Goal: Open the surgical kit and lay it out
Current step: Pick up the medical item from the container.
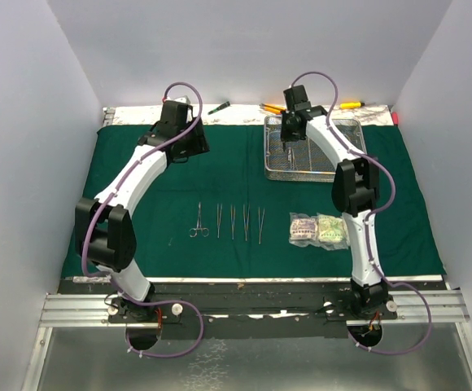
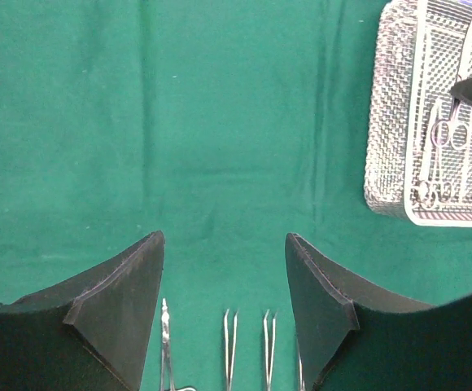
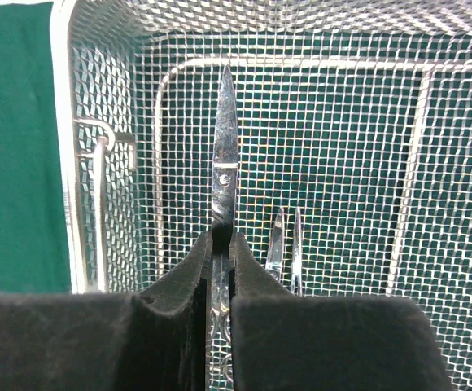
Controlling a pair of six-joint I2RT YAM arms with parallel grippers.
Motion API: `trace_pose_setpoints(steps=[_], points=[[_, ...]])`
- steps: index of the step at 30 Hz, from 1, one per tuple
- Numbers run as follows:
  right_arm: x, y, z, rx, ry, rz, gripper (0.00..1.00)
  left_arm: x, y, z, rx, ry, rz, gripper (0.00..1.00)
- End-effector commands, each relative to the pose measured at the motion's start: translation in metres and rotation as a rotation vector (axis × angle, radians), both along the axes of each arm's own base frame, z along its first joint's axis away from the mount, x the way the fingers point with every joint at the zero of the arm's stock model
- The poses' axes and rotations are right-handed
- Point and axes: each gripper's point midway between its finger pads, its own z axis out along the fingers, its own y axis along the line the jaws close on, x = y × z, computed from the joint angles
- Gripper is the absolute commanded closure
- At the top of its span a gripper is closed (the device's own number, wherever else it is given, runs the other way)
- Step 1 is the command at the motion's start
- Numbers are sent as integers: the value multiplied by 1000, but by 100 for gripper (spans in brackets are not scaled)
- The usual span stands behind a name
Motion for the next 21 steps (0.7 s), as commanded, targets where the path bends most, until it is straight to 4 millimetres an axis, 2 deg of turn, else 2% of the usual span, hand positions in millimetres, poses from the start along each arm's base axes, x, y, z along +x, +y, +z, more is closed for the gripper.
trace_pose_setpoints(steps=[1, 6, 8, 12, 14, 18, 21], points=[[8, -3, 48, 19, -113, -42, 99, 9, -26, 15, -101, -30, -110, 37], [7, -3, 70, 48, -150, -51, 99, 14, -54, 25, -203, -36, -221, 37], [5, 1, 80, 80, -160, -49, 99, 20, -53, 27, -205, -42, -202, 37], [-10, 20, 96, 199, -145, -33, 99, 27, -31, 25, -142, -61, -71, 37], [-21, 34, 102, 253, -130, -25, 99, 23, -18, 24, -116, -65, -4, 37], [-53, 74, 118, 353, -105, 14, 99, 5, 9, 22, -62, -63, 114, 37], [-82, 112, 122, 410, -66, 48, 99, -17, 41, 26, 6, -73, 246, 37]])
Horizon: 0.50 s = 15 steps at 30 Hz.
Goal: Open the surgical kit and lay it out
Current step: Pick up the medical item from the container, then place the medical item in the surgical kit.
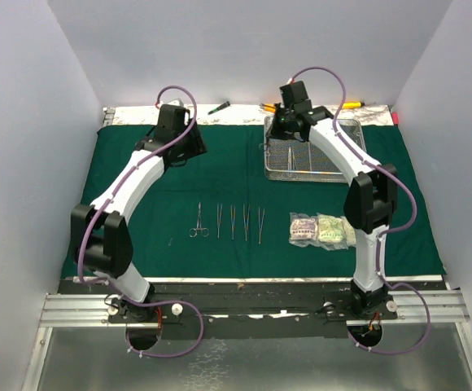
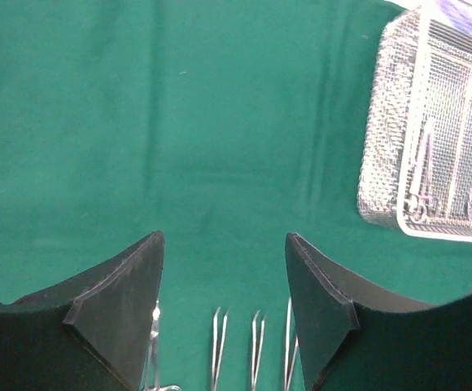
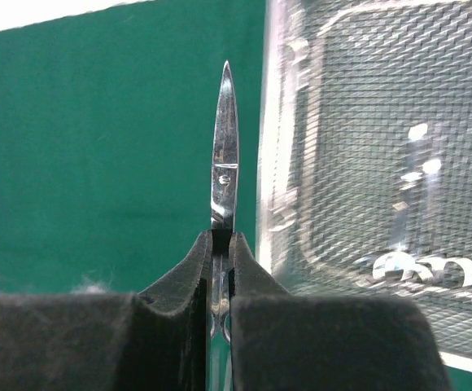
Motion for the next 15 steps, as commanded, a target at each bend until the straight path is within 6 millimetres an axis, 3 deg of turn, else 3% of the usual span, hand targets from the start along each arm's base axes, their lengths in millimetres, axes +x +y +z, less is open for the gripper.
trace_pose_setpoints(steps=[1, 4, 8, 15], points=[[-49, 77, 32, 175, 12, 85, 99, -30, 59, 27, 106, -62, 263, 37], [-83, 121, 23, 240, 62, 85, 99, -58, 93, 37, 183, -86, 385, 37], [-128, 175, 3, 265, 141, 104, 99, -95, 124, 63, 237, -139, 479, 37], [-187, 244, -33, 262, 222, 126, 99, -145, 153, 91, 251, -209, 571, 37]])
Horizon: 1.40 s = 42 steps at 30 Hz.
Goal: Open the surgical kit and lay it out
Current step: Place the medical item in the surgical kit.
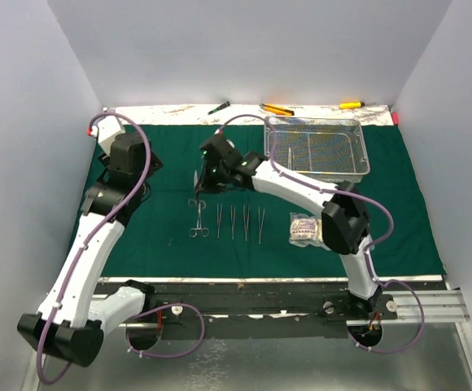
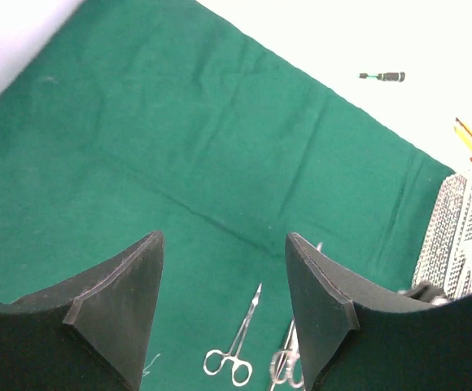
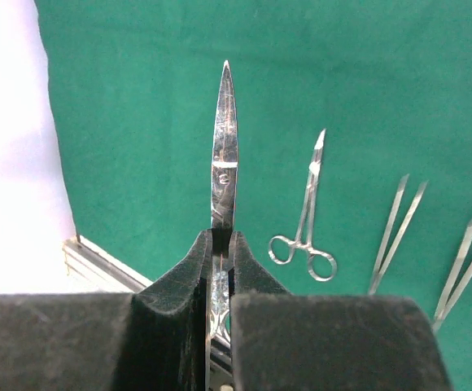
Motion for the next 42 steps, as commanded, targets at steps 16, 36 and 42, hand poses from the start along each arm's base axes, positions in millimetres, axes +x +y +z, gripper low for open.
trace_pose_setpoints(steps=[16, 36, 42], points=[[-57, 80, -86, -59, 158, -30, 99, -58, 41, -3, 59, 10, 141, 37], [-75, 94, -125, -59, 278, 6, 75, -64, 39, -12, 56, 39, 119, 37], [-65, 94, -82, -36, 187, 20, 59, -63, 37, -8, 55, 33, 109, 37]])
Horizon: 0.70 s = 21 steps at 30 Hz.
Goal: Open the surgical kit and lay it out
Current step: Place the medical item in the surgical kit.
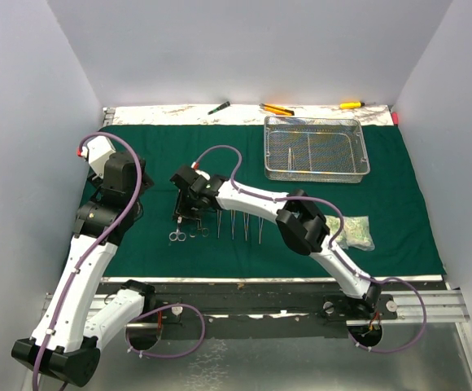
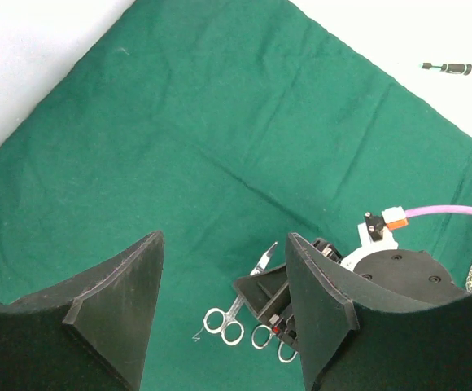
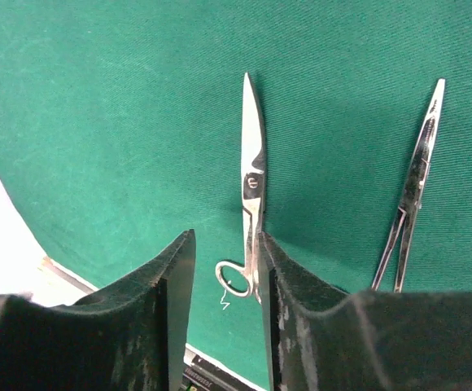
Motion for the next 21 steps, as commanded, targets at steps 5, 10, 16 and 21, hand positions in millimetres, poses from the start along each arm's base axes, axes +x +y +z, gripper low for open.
trace_pose_setpoints(steps=[5, 10, 16, 21], points=[[30, -18, 110, 44, -262, 31, 58, -1, -3, 9, -3, -7, -29, 37], [79, -97, 163, -34, -417, -31, 58, 8, -13, 20, -12, -36, -86, 37], [138, -226, 192, -285, -569, -147, 55, 26, -28, 21, -23, -38, -153, 37], [176, -324, 170, -461, -495, -237, 53, 45, -39, 18, -27, -35, -191, 37]])
